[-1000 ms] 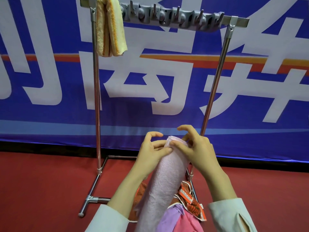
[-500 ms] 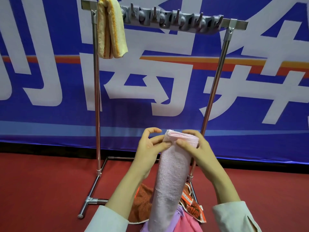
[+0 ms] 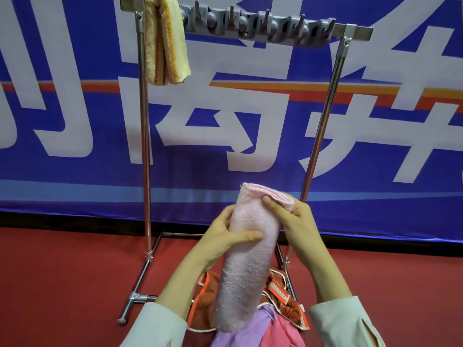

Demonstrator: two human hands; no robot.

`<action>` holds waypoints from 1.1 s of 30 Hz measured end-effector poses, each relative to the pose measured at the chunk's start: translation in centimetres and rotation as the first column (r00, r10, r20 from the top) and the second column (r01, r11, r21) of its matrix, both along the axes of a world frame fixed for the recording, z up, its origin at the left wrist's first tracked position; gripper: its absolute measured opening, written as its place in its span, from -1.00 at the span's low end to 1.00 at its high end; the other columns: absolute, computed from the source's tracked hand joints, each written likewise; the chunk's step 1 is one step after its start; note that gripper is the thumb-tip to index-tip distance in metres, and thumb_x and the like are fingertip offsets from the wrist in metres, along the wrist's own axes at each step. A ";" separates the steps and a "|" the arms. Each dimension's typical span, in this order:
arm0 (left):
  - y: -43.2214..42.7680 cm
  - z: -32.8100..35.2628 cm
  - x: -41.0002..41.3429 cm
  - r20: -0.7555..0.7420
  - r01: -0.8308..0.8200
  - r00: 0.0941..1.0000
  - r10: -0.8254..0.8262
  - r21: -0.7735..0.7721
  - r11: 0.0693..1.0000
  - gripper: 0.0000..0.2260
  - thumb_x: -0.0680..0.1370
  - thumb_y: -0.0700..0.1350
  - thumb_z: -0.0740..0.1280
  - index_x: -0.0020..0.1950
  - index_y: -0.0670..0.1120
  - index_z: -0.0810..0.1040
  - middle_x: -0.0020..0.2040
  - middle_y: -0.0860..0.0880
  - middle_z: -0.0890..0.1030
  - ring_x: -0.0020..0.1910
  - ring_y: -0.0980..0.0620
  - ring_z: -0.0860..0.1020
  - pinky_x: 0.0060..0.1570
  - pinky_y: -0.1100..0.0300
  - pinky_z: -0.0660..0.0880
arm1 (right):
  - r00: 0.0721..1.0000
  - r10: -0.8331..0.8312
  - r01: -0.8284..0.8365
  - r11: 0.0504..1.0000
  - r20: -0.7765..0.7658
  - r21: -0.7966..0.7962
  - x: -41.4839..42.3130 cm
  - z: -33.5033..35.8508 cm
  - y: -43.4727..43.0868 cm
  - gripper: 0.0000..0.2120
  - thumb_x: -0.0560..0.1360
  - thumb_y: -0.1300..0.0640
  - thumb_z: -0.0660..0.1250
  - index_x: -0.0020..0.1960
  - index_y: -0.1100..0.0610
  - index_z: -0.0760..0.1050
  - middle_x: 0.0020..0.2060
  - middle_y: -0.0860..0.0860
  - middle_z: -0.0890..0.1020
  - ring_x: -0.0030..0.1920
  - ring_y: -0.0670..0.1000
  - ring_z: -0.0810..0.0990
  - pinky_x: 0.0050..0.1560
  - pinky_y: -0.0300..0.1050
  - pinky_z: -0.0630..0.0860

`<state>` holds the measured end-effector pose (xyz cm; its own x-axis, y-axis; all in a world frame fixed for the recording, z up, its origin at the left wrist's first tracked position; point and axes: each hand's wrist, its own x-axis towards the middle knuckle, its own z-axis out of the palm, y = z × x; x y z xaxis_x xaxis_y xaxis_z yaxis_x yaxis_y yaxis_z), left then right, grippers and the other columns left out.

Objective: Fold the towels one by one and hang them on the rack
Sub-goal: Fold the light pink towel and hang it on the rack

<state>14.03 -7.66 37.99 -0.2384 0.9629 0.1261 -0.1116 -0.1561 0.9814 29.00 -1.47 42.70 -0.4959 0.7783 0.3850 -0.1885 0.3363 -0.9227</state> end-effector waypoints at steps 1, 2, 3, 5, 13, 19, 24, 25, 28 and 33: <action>0.0 -0.3 -0.2 -0.022 0.035 0.999 -0.036 -0.039 0.999 -0.33 0.15 -0.07 0.60 0.23 -0.07 0.52 0.12 -0.10 0.66 0.10 -0.05 0.63 0.11 0.08 0.56 | 1.000 -0.011 0.011 1.000 -0.003 -0.020 0.1 0.1 0.1 -0.84 0.53 0.16 0.34 0.06 0.12 0.64 -0.07 0.04 0.72 -0.03 -0.02 0.68 -0.02 -0.15 0.60; -0.1 -0.5 -0.3 -0.029 0.074 0.997 -0.076 -0.073 0.995 -0.41 0.18 -0.08 0.60 0.19 -0.10 0.56 0.10 -0.10 0.67 0.09 -0.05 0.64 0.08 0.10 0.56 | 1.000 -0.024 0.024 0.998 -0.005 -0.054 0.2 0.0 0.2 -0.83 0.53 0.13 0.34 0.07 0.12 0.64 -0.06 0.05 0.72 -0.02 0.01 0.68 0.00 -0.12 0.60; -0.1 -0.7 -0.4 -0.026 0.114 0.993 -0.117 -0.104 0.988 -0.49 0.23 -0.11 0.58 0.14 -0.12 0.58 0.07 -0.09 0.68 0.06 -0.03 0.65 0.04 0.14 0.56 | 0.999 -0.042 0.041 0.994 -0.008 -0.098 0.3 0.0 0.5 -0.81 0.53 0.10 0.34 0.09 0.12 0.64 -0.06 0.07 0.72 0.00 0.04 0.68 0.02 -0.07 0.59; -0.2 -1.0 -0.4 -0.017 0.174 0.983 -0.180 -0.177 0.969 -0.63 0.30 -0.16 0.55 0.07 -0.16 0.62 0.00 -0.08 0.70 -0.03 0.01 0.66 -0.05 0.21 0.56 | 0.995 -0.097 0.092 0.978 -0.019 -0.189 0.5 -0.1 0.9 -0.79 0.53 0.03 0.35 0.11 0.08 0.63 -0.05 0.07 0.72 0.02 0.08 0.68 0.05 0.02 0.59; -0.4 -1.6 -0.7 0.085 0.328 0.944 -0.317 -0.281 0.902 -0.65 0.21 -0.14 0.52 -0.03 -0.11 0.65 -0.09 -0.09 0.70 -0.15 -0.01 0.66 -0.04 0.13 0.59 | 0.972 -0.138 0.038 0.893 -0.192 -0.449 1.8 0.1 2.5 -0.71 0.56 0.04 0.31 0.22 0.15 0.55 0.08 0.13 0.68 0.10 0.08 0.65 0.12 0.00 0.56; -0.3 -1.6 -0.1 -0.008 0.390 0.909 -0.417 -0.340 0.856 -0.58 0.19 -0.19 0.52 0.05 -0.11 0.62 -0.04 -0.04 0.70 -0.06 0.02 0.65 0.00 0.15 0.57 | 0.966 -0.008 -0.125 0.862 -0.259 -0.492 1.5 0.7 2.0 -0.61 0.51 -0.01 0.30 0.26 0.17 0.54 0.14 0.14 0.66 0.18 0.08 0.63 0.23 0.03 0.50; 0.0 -2.1 -0.1 -0.098 0.325 0.924 -0.369 -0.304 0.896 -0.50 0.15 -0.17 0.55 0.08 -0.09 0.62 0.04 -0.04 0.69 0.03 0.04 0.64 0.07 0.17 0.54 | 0.935 0.030 -0.229 0.811 -0.353 -0.538 1.6 1.1 2.0 -0.60 0.50 0.02 0.30 0.29 0.17 0.52 0.19 0.17 0.63 0.23 0.12 0.59 0.30 0.08 0.45; 0.1 -2.2 0.1 -0.117 0.320 0.924 -0.365 -0.292 0.901 -0.50 0.17 -0.18 0.55 0.10 -0.08 0.61 0.06 -0.03 0.69 0.06 0.04 0.63 0.10 0.17 0.53 | 0.931 0.036 -0.242 0.806 -0.364 -0.540 1.7 1.1 2.1 -0.61 0.51 0.03 0.30 0.29 0.16 0.51 0.19 0.17 0.63 0.23 0.13 0.59 0.29 0.09 0.46; 0.2 -2.1 0.8 -0.147 0.303 0.927 -0.345 -0.247 0.920 -0.48 0.24 -0.26 0.52 0.18 -0.06 0.55 0.09 0.02 0.67 0.08 0.09 0.62 0.10 0.21 0.53 | 0.927 0.054 -0.257 0.810 -0.370 -0.527 1.7 1.0 2.2 -0.64 0.51 0.03 0.30 0.26 0.14 0.53 0.17 0.16 0.64 0.21 0.13 0.60 0.24 0.08 0.48; 0.7 -2.1 0.6 -0.143 0.220 0.958 -0.250 -0.196 0.956 -0.35 0.19 -0.15 0.59 0.26 -0.06 0.50 0.17 0.00 0.64 0.17 0.05 0.59 0.20 0.12 0.51 | 0.960 0.097 -0.211 0.864 -0.262 -0.456 1.8 1.1 2.1 -0.67 0.48 0.00 0.30 0.16 0.14 0.58 0.07 0.16 0.68 0.08 0.07 0.67 0.07 -0.01 0.58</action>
<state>14.62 -6.94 35.88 0.0067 0.9994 -0.0328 0.0410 0.0325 0.9986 30.84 0.64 43.78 -0.5705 0.8149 0.1023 -0.4205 -0.1829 -0.8887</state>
